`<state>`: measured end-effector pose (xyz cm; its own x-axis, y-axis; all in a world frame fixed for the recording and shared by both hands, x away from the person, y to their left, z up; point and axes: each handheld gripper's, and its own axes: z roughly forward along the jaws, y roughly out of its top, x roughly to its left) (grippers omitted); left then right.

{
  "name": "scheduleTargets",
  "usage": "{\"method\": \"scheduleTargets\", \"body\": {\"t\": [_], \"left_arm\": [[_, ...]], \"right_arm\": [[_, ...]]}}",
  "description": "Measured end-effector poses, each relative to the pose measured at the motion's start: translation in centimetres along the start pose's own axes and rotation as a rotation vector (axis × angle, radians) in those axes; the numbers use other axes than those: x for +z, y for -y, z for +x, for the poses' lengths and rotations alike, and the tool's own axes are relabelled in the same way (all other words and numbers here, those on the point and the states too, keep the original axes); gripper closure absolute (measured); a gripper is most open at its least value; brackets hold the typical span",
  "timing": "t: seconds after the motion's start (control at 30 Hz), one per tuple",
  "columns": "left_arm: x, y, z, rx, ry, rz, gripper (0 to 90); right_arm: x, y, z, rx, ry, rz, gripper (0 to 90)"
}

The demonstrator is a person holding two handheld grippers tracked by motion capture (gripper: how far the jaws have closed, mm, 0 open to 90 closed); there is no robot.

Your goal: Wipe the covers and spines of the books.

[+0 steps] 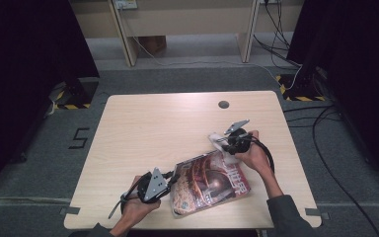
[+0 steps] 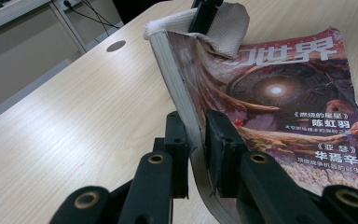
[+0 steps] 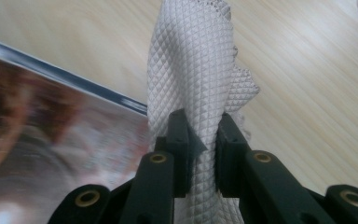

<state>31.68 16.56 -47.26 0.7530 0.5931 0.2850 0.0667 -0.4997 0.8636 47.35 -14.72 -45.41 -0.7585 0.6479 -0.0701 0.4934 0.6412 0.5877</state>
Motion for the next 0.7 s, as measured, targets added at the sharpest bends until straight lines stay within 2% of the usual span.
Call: {"method": "scheduleTargets", "body": {"t": [0.03, 0.07, 0.13, 0.23, 0.3, 0.33, 0.37, 0.5, 0.6, 0.7], "left_arm": [[0.0, 0.0, 0.0, 0.001, -0.002, -0.001, 79.0], [0.0, 0.0, 0.0, 0.001, -0.002, -0.001, 79.0], [0.0, 0.0, 0.0, 0.003, 0.001, 0.000, 79.0], [0.0, 0.0, 0.0, 0.002, -0.001, -0.002, 79.0], [0.0, 0.0, 0.0, 0.002, -0.001, -0.002, 78.9], [0.0, 0.0, 0.0, 0.002, -0.001, -0.002, 78.9], [0.0, 0.0, 0.0, 0.002, -0.002, -0.002, 78.9], [0.0, 0.0, 0.0, 0.002, -0.001, -0.002, 78.9], [0.0, 0.0, 0.0, 0.003, -0.001, -0.001, 78.8], [0.0, -0.1, 0.1, 0.002, 0.002, 0.002, 78.8]], "right_arm": [[0.5, 0.6, -0.8, 0.032, 0.029, 0.017, 79.3], [0.5, 0.6, -0.8, 0.032, 0.029, 0.017, 79.3], [0.8, 1.2, -1.5, 0.054, 0.060, 0.035, 79.3], [1.0, 2.0, -2.4, 0.100, 0.054, 0.029, 79.3], [1.0, 2.1, -2.5, 0.102, 0.052, 0.027, 79.3], [1.0, 1.9, -2.3, 0.080, 0.046, 0.027, 79.4], [1.0, 1.9, -2.3, 0.080, 0.046, 0.027, 79.4], [0.6, 1.4, -1.6, 0.058, 0.018, 0.017, 79.4], [0.4, 0.7, -0.7, 0.035, -0.020, -0.002, 79.4], [0.2, 0.3, -0.1, 0.015, -0.025, -0.005, 79.5]]}}
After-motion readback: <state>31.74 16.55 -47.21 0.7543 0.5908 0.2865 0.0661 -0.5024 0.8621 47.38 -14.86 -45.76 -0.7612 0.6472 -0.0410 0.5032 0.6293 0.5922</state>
